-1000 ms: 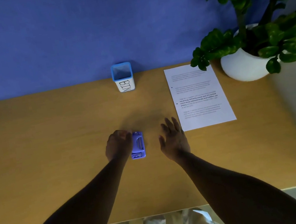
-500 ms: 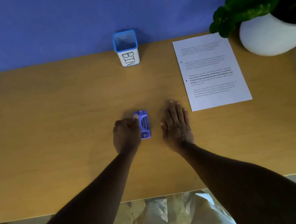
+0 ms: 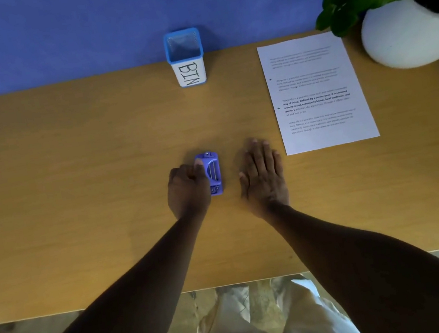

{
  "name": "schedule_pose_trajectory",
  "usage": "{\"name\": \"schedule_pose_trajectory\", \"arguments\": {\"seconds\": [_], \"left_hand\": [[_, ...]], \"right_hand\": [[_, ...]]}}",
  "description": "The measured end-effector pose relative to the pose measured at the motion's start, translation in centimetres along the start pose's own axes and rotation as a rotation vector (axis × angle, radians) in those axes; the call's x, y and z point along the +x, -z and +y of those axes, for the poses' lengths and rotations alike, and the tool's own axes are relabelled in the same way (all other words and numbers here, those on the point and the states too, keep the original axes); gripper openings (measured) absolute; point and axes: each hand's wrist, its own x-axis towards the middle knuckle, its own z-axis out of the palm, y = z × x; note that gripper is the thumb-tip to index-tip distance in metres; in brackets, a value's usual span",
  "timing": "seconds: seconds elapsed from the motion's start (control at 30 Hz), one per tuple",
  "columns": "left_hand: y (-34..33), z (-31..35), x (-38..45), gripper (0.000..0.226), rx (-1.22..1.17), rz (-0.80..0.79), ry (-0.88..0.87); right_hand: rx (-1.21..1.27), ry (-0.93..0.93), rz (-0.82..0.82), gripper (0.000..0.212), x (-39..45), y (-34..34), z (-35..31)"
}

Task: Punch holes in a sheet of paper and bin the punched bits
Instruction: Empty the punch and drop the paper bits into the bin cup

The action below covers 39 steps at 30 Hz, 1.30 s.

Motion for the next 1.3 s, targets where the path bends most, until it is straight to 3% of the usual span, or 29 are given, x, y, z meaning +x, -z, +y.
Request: {"name": "schedule_pose_trajectory", "arguments": {"seconds": [0.47,1.3], "left_hand": [[7.4,-4.4,6.0,0.043,0.111,0.146,0.128],[11.4,-9.4,9.0,0.044,0.172,0.107,0.195]], "right_hand": [[-0.026,0.0,0.023,0.061,-0.1,0.2,-0.2],[-0.009,-0.001,0.037,0.061,0.0,-0.1,0.2]]}}
